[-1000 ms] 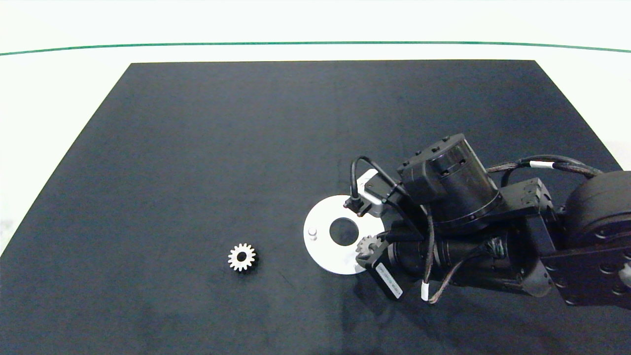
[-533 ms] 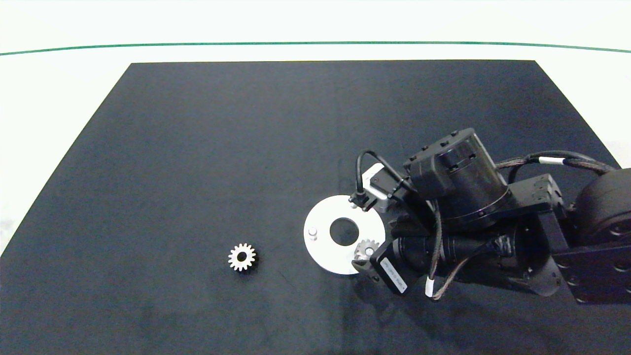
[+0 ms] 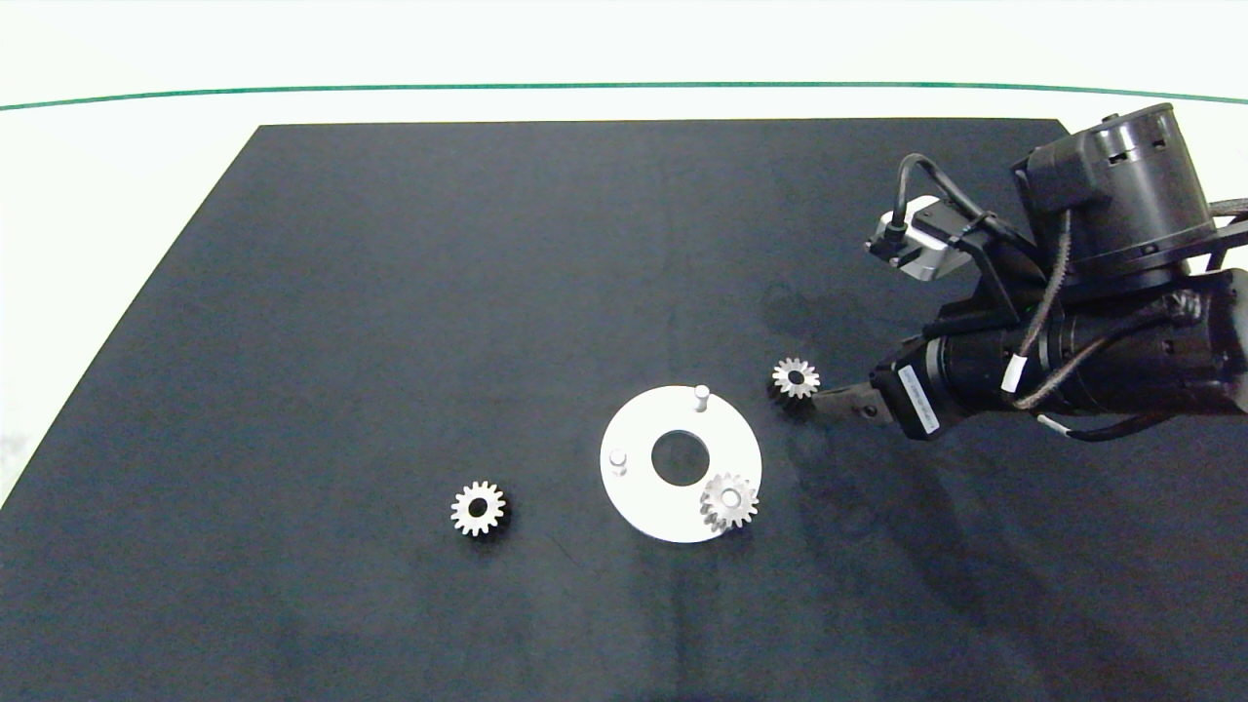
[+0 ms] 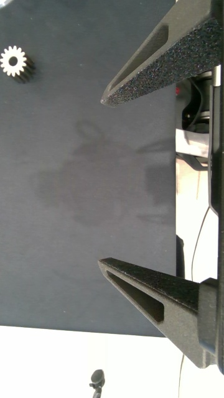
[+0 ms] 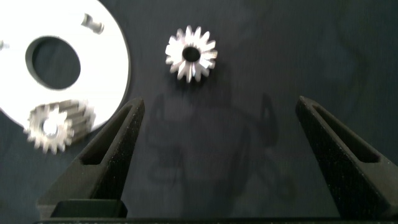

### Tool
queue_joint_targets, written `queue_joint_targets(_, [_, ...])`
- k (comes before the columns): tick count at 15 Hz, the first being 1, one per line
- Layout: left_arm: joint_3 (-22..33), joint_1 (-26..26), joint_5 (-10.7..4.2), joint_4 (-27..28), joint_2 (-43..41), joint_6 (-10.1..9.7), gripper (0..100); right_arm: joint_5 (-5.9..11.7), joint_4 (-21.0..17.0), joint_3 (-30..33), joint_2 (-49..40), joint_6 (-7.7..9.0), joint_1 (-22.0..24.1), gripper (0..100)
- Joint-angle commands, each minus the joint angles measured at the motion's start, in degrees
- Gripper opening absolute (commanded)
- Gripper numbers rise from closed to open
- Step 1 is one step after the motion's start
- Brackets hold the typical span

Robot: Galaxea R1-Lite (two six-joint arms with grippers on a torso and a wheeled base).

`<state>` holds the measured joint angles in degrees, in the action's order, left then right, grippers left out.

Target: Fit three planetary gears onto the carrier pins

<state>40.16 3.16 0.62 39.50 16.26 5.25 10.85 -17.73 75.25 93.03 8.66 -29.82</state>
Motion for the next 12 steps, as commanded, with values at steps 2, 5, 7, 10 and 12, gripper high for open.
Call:
queue_joint_targets(2, [0.8, -0.1, -0.01, 0.2, -0.2, 0.02, 100, -0.04, -0.1, 5.3, 7.6, -0.83, -0.9, 100])
queue_joint_targets(5, [1.5, -0.3, -0.01, 1.2, -0.1, 0.02, 100, 0.05, -0.3, 7.5, 10.7, -0.92, -1.8, 100])
queue_joint_targets(7, [1.6, -0.3, -0.01, 1.3, -0.1, 0.02, 100, 0.05, -0.2, 7.6, 12.0, -0.92, -1.9, 98])
queue_joint_targets(10, [1.6, -0.6, -0.01, 1.3, 0.1, 0.02, 100, -0.04, -0.1, 7.6, 12.8, -0.92, -1.8, 92])
queue_joint_targets(12, [1.6, -0.6, 0.08, 1.3, 0.2, 0.02, 100, -0.04, -0.1, 7.7, 12.7, -0.92, -1.8, 89])
